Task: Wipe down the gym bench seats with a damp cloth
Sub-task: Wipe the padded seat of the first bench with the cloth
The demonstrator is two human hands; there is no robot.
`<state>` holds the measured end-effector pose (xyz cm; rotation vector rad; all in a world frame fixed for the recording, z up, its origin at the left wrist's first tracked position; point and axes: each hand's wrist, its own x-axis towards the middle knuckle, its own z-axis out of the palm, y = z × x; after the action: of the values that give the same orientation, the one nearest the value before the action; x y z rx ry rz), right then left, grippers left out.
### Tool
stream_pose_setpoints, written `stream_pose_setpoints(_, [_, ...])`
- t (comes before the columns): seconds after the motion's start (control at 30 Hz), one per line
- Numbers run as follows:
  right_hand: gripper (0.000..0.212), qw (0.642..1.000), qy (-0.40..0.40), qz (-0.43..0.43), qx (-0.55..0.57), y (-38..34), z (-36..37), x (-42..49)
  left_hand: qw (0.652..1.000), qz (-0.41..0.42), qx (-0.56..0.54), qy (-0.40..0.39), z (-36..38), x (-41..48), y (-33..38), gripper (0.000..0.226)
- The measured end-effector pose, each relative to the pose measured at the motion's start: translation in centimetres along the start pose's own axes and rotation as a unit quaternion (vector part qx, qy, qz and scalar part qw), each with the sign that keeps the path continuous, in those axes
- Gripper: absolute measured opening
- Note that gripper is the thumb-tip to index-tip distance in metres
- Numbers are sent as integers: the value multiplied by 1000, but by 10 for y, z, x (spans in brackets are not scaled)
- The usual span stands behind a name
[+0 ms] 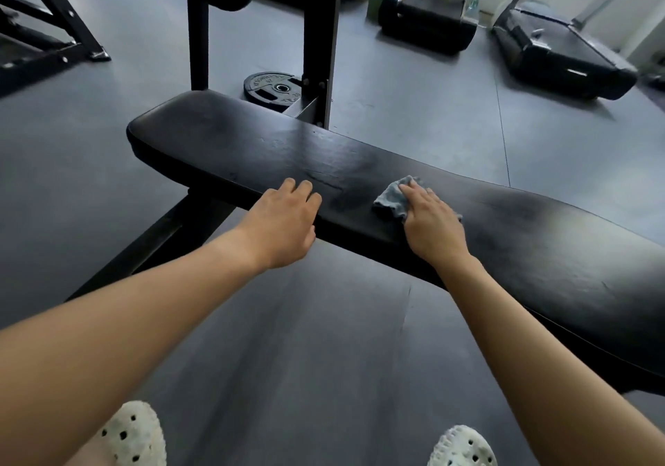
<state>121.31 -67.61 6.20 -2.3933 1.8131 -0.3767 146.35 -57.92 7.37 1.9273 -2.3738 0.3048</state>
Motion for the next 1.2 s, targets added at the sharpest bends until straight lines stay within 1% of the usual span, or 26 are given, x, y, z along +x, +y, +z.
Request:
stream_pose_setpoints(0.07, [58,999,-2,29,-23,-9,4,3,1000,3,2,3,2,-1,-1,37])
stream_pose_setpoints(0.13, [58,999,-9,14,-42,-29,12,1,1000,3,6,1,3,-3,-2,37])
stream_pose_setpoints(0.2, [58,998,-22,-53,-35,-51,18,-5,1000,0,4,-1,4,-5,-2,38])
stream_pose_setpoints(0.3, [64,983,-47,-173,-33,-76,25,-18,1000,-3,-12,4,3,-6,-2,36])
stream_pose_setpoints(0.43, [61,969,-60,-241,-2,-71,20,-17,999,-3,-32,17,3,-8,-8,36])
stream_pose_setpoints(0.47, [58,968,-60,-243,7,-63,17,-13,999,0,-31,17,5,-9,-10,37])
stream_pose_setpoints(0.53, [56,975,-45,-215,14,-44,10,-6,999,3,-33,16,8,-11,-16,42])
stream_pose_setpoints(0.67, [54,996,3,-82,28,-19,3,4,999,4,-39,10,10,-18,-20,51])
stream_pose_setpoints(0.77, [52,999,13,-36,9,-33,12,13,999,3,-36,9,9,-22,-24,51])
stream_pose_setpoints(0.83, [52,999,5,-52,-14,-50,19,15,999,-3,-34,8,7,-26,-28,51])
stream_pose_setpoints(0.97, [55,985,-32,-171,-15,-94,27,4,999,-32,-32,3,5,-31,-39,49])
stream_pose_setpoints(1.07, [65,968,-69,-240,-18,-117,28,-8,998,-54,-31,-2,4,-33,-47,47])
stream_pose_setpoints(1.13, [71,960,-95,-262,-10,-115,26,-4,997,-66,-32,-5,4,-34,-51,47])
stream_pose_setpoints(1.2, [68,962,-89,-256,28,-105,22,4,997,-75,-26,-11,4,-34,-56,48])
